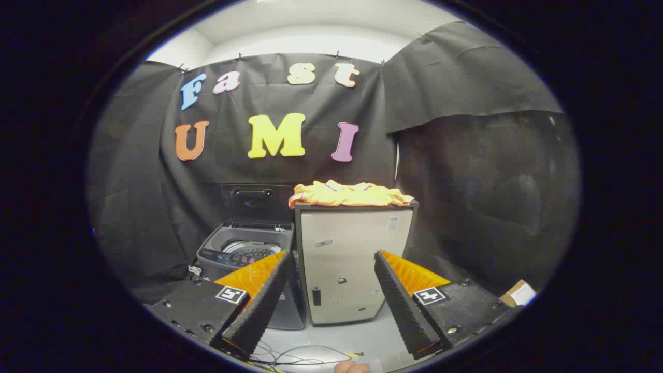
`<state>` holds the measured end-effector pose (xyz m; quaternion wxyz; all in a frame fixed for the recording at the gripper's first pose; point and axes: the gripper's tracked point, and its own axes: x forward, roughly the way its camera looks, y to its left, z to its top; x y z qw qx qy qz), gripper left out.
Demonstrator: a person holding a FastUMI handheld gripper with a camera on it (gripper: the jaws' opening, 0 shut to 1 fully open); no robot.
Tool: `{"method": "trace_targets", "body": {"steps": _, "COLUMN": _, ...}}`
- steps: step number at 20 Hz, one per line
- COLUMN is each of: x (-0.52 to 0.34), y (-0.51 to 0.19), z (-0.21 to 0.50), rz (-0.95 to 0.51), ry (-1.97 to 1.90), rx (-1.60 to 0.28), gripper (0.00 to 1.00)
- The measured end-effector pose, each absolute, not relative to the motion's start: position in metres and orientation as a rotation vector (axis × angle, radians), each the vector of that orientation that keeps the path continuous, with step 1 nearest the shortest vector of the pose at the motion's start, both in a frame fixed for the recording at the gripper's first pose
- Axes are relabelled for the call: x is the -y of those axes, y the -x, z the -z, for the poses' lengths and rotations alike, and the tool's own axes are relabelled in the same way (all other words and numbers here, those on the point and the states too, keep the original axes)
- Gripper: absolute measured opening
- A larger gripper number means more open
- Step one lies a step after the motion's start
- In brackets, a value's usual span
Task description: Put the clothes into the washing machine and then close the washing machine lid.
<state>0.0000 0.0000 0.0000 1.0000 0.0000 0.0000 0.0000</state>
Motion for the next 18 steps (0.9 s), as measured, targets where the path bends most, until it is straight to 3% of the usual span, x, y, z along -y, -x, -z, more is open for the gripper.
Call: {"method": "trace_targets", "body": {"steps": 18, "x": -0.0036, "y": -0.0008, "z": 0.0025, "rz": -0.029, "ry": 0.055, "rx": -0.001, "gripper": 1.0}}
